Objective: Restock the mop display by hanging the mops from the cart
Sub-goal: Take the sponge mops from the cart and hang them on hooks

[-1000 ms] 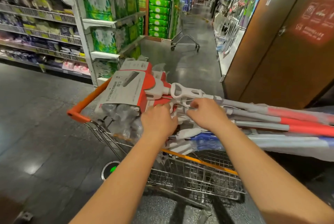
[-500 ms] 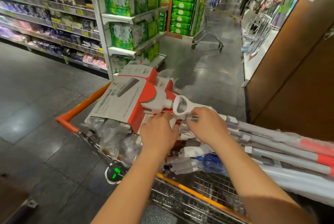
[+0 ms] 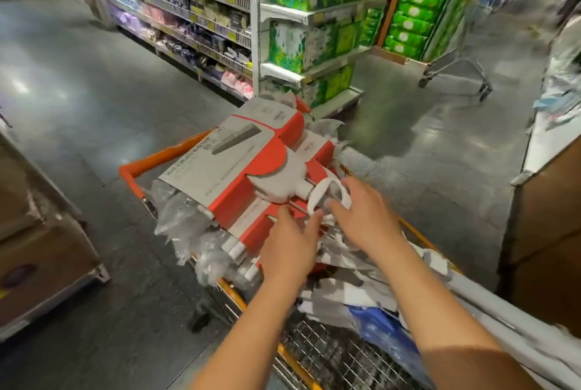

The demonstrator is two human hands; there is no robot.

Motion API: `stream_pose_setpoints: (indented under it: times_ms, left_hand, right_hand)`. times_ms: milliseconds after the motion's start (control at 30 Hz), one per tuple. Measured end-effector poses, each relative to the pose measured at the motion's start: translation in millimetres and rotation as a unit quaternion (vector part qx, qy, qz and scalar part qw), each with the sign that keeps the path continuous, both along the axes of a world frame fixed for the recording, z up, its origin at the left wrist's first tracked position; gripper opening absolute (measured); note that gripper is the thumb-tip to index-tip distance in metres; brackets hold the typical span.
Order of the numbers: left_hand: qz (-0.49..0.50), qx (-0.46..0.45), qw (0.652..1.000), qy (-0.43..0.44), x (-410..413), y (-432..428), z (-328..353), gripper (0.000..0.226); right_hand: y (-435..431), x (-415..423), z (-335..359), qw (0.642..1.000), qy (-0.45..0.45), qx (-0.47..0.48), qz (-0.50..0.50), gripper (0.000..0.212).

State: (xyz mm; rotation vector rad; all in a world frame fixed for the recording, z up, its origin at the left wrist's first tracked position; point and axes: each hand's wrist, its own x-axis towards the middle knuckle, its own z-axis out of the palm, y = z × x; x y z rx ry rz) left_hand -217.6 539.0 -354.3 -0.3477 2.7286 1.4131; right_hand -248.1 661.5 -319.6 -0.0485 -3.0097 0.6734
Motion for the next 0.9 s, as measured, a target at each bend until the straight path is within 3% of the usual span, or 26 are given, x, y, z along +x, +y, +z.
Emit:
stream_pose_setpoints:
  times_ms: [133, 433, 567, 733, 900]
  left_hand:
    - [0.008, 0.097, 0.995, -0.011, -0.5, 5.3, -3.7, 0.046]
    - [0.093, 0.279, 0.956, -0.022, -13.0, 17.6, -4.9, 0.048]
    - [0.122, 0.365, 0.922, -0.03, -15.7, 22.6, -6.1, 0.044]
    - [0.15, 0.449, 0.881, -0.012, -15.1, 35.8, -10.6, 0.028]
    - [0.148, 0.495, 0.856, 0.022, -8.4, 44.7, -8.1, 0.025]
  right_hand:
    - [6.5, -12.7, -1.6, 0.999, -0.032, -0.043, 0.008, 0.024]
    - [16.1, -34.1, -6.0, 0.994, -0.089, -0.051, 0.041, 0.028]
    - [19.4, -42.4, -6.0, 0.988, -0.127, -0.058, 0.069, 0.025]
    - [16.0, -41.4, -7.9, 0.988, -0.127, -0.055, 0.062, 0.043]
    - [16.5, -36.5, -2.6, 0.99, -0.121, -0.053, 0.058, 0.043]
